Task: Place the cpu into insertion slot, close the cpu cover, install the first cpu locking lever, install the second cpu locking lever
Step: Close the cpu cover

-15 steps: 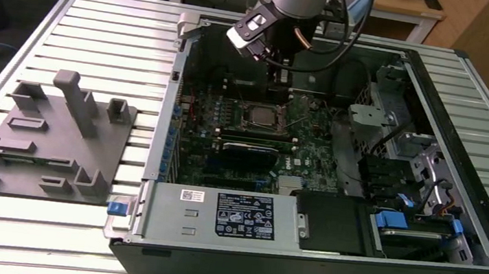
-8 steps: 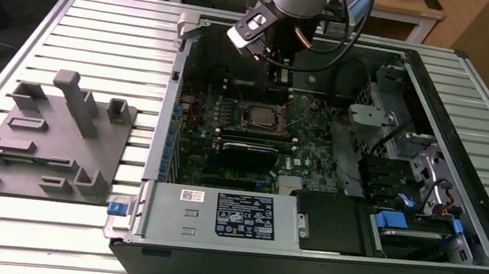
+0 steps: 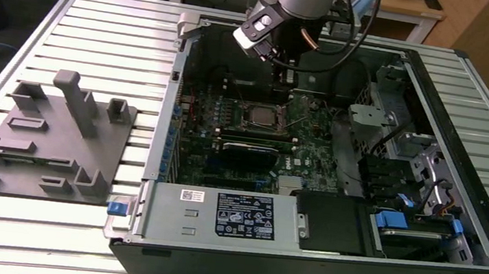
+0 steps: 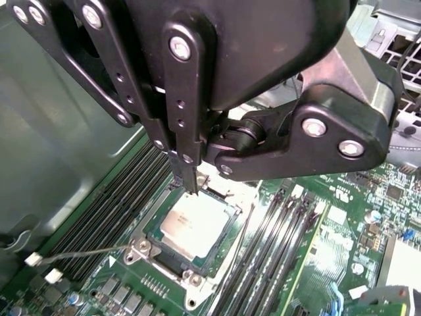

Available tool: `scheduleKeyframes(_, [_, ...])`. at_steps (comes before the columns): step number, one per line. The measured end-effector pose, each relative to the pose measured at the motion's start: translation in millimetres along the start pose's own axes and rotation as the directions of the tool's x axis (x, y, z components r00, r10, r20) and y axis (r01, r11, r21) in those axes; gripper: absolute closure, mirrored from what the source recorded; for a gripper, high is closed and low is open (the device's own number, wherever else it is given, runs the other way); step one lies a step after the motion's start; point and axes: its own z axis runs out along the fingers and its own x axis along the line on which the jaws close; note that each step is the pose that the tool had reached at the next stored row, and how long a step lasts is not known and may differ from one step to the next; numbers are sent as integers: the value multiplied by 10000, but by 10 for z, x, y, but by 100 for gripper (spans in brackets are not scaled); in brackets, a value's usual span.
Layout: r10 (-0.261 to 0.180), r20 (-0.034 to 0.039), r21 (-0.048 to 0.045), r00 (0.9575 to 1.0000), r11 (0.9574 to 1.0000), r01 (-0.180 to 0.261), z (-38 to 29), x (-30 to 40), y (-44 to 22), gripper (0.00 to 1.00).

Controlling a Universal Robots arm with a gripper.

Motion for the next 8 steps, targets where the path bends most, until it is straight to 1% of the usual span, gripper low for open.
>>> scheduleKeyframes(4, [0,0,0,10000,10000,0,0,-2,50,90])
scheduleKeyframes(8, [2,-1,0,10000,10000,-2,-1,-1,54,90])
